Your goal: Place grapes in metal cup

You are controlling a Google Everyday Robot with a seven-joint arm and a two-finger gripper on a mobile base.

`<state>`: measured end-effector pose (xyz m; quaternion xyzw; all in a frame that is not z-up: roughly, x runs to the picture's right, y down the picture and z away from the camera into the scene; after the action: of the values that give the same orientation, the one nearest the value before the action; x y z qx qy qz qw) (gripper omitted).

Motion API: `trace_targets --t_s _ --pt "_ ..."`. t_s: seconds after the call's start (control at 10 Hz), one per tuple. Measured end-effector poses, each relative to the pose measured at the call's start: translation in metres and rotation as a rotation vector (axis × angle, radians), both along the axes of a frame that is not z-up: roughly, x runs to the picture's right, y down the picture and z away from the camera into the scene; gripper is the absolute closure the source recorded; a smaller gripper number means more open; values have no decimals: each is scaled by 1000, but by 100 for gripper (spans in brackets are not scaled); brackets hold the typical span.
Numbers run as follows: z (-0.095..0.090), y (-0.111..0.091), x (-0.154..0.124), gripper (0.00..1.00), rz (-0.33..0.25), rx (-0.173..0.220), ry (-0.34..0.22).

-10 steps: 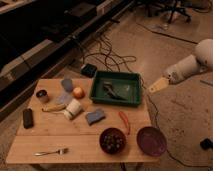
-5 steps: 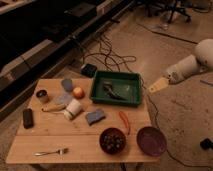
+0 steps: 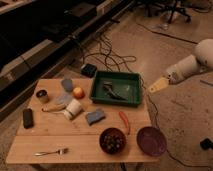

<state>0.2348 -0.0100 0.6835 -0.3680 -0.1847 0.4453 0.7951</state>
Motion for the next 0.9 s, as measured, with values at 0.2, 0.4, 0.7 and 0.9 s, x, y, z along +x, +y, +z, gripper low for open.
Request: trace_targets --t_s 0.2,0.4,0.7,0.9 --pt "3 7 -11 20 -55 -12 14" --pt "11 14 -42 20 -128 -8 62" --pt "9 27 -55 20 -200 18 113" --pt "6 36 -70 20 -266 37 120"
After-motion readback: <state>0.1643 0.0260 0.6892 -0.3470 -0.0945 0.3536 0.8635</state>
